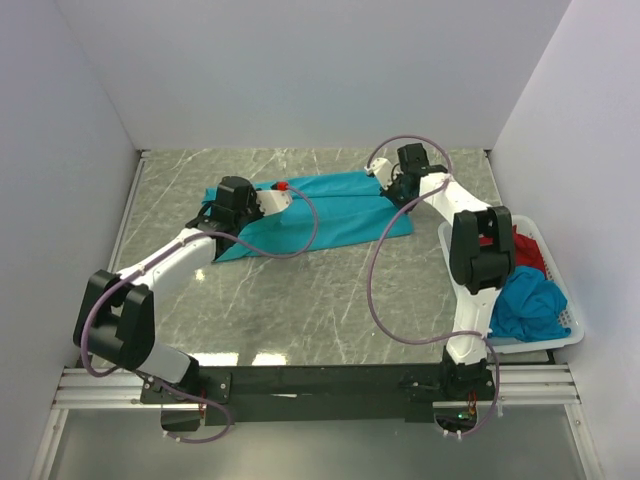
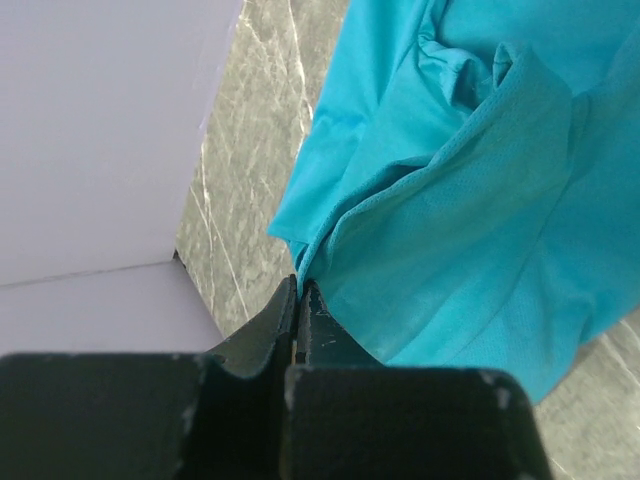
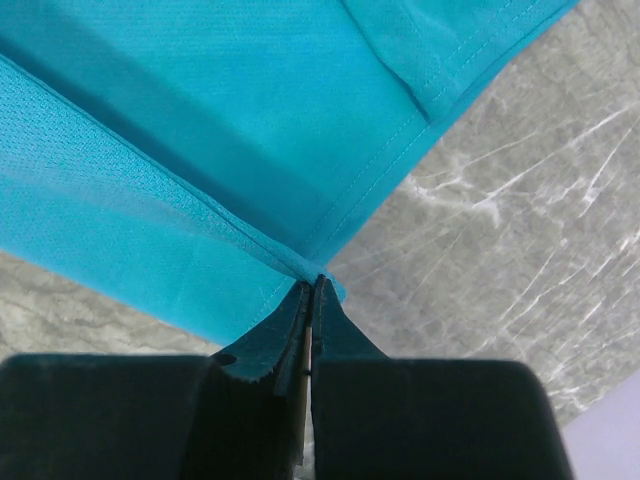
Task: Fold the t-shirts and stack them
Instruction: Fold the tshirt
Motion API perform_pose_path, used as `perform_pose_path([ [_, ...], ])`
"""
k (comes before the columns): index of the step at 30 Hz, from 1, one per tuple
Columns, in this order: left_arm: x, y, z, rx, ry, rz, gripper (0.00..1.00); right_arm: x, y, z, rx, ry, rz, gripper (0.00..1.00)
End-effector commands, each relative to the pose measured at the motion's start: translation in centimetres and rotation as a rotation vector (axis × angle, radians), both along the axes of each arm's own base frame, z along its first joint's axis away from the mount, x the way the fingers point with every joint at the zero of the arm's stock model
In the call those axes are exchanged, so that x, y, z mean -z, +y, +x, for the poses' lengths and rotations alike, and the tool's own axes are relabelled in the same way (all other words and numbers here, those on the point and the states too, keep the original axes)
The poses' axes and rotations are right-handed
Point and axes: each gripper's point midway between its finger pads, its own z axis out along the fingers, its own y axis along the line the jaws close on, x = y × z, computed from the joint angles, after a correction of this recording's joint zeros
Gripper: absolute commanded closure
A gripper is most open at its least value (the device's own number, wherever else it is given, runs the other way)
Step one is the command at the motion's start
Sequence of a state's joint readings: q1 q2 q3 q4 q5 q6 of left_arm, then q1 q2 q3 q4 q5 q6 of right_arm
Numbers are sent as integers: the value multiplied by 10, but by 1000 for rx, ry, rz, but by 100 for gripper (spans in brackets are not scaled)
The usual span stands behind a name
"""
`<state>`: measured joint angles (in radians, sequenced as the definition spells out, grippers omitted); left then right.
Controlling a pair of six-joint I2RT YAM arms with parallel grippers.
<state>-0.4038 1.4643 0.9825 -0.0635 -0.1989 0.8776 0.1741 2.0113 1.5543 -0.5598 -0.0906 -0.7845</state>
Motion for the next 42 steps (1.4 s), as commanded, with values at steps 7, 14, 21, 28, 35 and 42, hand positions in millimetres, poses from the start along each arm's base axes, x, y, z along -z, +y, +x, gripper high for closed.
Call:
perform_pose_path([
  [7, -18, -4, 29, 7, -62, -17, 100, -5, -2, 24, 51, -27, 8, 100],
  [14, -19, -8, 47, 7, -82, -16, 100, 0, -2, 31, 67, -26, 5, 100],
  [21, -10, -8, 57, 4, -69, -5, 100, 4, -1, 33, 71, -24, 7, 100],
  [28, -10, -10, 70, 2, -75, -7, 100, 6, -2, 38, 82, -19, 5, 100],
  [35, -3, -16, 85, 9, -77, -3, 100, 1, -13, 51, 186, -71, -18, 72],
  [42, 26, -17, 108, -7, -49, 16, 99, -60, 3, 47, 253, -189, 163, 47],
])
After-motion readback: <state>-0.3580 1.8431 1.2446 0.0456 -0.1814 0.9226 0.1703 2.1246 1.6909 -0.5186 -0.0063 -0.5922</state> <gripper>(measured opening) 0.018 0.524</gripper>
